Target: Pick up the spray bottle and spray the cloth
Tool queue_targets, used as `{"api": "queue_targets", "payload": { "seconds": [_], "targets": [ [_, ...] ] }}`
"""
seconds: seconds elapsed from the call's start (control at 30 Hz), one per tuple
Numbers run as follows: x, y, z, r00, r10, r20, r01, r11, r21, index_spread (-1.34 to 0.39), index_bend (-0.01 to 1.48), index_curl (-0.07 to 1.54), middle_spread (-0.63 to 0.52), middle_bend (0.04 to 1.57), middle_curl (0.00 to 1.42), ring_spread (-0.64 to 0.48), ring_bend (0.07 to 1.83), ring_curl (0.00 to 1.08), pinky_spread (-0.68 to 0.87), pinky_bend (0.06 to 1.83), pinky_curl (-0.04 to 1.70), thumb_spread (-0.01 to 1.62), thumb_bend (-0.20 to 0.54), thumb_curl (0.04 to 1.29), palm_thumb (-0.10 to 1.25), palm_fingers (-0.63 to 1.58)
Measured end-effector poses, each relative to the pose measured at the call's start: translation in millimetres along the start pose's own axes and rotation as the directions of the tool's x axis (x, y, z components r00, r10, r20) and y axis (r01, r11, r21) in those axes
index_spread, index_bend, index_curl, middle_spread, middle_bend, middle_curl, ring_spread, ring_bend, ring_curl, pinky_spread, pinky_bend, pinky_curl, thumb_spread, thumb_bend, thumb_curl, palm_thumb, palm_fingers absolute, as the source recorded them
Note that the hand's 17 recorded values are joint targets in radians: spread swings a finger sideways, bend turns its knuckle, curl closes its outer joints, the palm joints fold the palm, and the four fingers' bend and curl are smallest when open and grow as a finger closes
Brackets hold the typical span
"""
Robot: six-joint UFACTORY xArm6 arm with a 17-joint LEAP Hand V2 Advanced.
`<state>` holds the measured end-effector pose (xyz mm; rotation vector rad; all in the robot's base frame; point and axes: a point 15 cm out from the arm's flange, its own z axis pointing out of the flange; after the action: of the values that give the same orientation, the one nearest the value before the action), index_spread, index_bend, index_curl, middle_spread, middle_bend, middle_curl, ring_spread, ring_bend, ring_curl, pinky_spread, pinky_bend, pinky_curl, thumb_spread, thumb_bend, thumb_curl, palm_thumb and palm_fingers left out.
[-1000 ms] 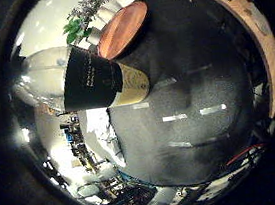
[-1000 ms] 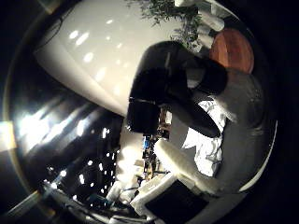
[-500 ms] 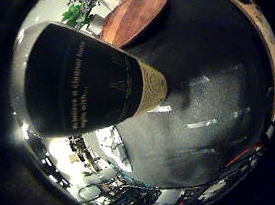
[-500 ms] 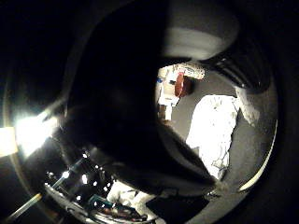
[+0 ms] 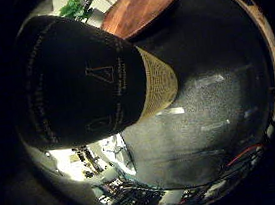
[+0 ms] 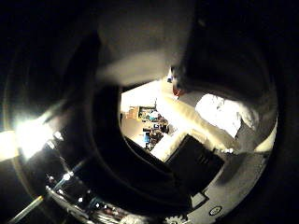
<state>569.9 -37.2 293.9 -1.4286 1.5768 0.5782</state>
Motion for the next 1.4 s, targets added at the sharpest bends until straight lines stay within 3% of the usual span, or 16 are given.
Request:
{"api": "queue_targets", "payload": {
  "seconds": [0.13,0.3,0.6,0.87,1.4],
  "targets": [
    [1,-3,-3,1.000,0.002,0.001,-0.002,1.000,0.015,-0.40,0.44,0.49,-0.29,0.79,0.76,-0.29,1.13,0.62,-0.40,0.96,0.60,1.11,-0.015,0.31,0.70,0.75],
    [-2,-7,-5,1.000,0.008,0.019,-0.009,0.999,0.035,-0.48,0.70,0.75,-0.35,0.95,0.96,-0.32,1.31,0.75,-0.40,1.16,0.82,1.12,-0.015,0.32,0.74,0.68],
    [-3,-14,-10,0.999,0.015,0.037,-0.017,0.998,0.068,-0.50,0.98,1.06,-0.38,1.17,1.15,-0.32,1.48,0.88,-0.34,1.31,1.07,1.12,-0.015,0.34,0.82,0.61],
    [-18,-21,-15,0.998,-0.003,0.066,-0.004,0.995,0.102,-0.46,1.07,1.13,-0.35,1.23,1.16,-0.29,1.49,0.91,-0.30,1.36,1.16,1.11,-0.016,0.36,0.87,0.70],
    [-72,-27,-45,0.996,-0.090,0.024,0.084,0.983,0.164,-0.38,1.06,1.11,-0.27,1.24,1.11,-0.29,1.43,0.93,-0.23,1.29,1.21,1.12,-0.016,0.39,0.91,0.82]
  ]
}}
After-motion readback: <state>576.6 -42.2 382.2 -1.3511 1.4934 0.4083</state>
